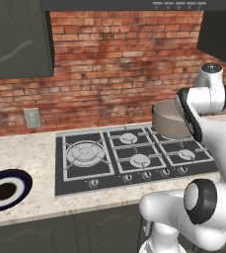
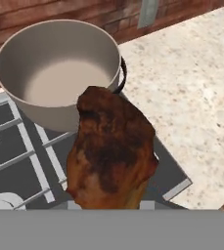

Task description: Retrieve the frozen meat and place it in the pot on a burner. Then turn the burner on.

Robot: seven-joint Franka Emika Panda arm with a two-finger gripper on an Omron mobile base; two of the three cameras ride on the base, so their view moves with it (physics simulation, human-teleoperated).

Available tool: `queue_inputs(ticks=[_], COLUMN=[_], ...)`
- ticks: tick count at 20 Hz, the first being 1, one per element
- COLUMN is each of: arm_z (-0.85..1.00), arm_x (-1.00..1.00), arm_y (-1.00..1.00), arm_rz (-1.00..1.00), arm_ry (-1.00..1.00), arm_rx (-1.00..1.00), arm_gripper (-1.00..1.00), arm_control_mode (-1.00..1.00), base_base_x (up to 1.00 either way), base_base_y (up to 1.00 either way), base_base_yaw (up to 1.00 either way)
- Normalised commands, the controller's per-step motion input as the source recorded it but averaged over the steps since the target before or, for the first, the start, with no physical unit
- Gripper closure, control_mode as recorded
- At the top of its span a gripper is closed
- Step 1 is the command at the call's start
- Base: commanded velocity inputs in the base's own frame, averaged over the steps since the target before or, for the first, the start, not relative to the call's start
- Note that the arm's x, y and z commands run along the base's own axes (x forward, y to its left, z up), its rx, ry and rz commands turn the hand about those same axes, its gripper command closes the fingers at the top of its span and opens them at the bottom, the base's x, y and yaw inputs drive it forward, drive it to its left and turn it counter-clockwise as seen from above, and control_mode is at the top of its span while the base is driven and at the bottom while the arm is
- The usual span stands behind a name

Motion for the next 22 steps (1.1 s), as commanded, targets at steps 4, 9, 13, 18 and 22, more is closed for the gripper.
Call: queue_inputs(ticks=[4, 9, 13, 18, 22], arm_z=[-0.03, -0.05, -0.32, -0.37, -0.24], arm_x=[0.89, 0.94, 0.83, 0.48, 0.38], arm_y=[-0.18, -0.10, -0.23, -0.23, -0.01], arm_rz=[0.20, 0.15, 0.15, 0.05, 0.02], arm_ry=[0.00, 0.06, 0.04, 0.09, 0.07], arm_rx=[0.02, 0.01, 0.00, 0.00, 0.02], arm_gripper=[1.00, 1.00, 1.00, 1.00, 1.00], arm_control_mode=[-1.00, -1.00, -1.00, -1.00, -1.00], base_base_x=[0.00, 0.00, 0.00, 0.00, 0.00], base_base_y=[0.00, 0.00, 0.00, 0.00, 0.00], base_base_yaw=[0.00, 0.00, 0.00, 0.00, 0.00])
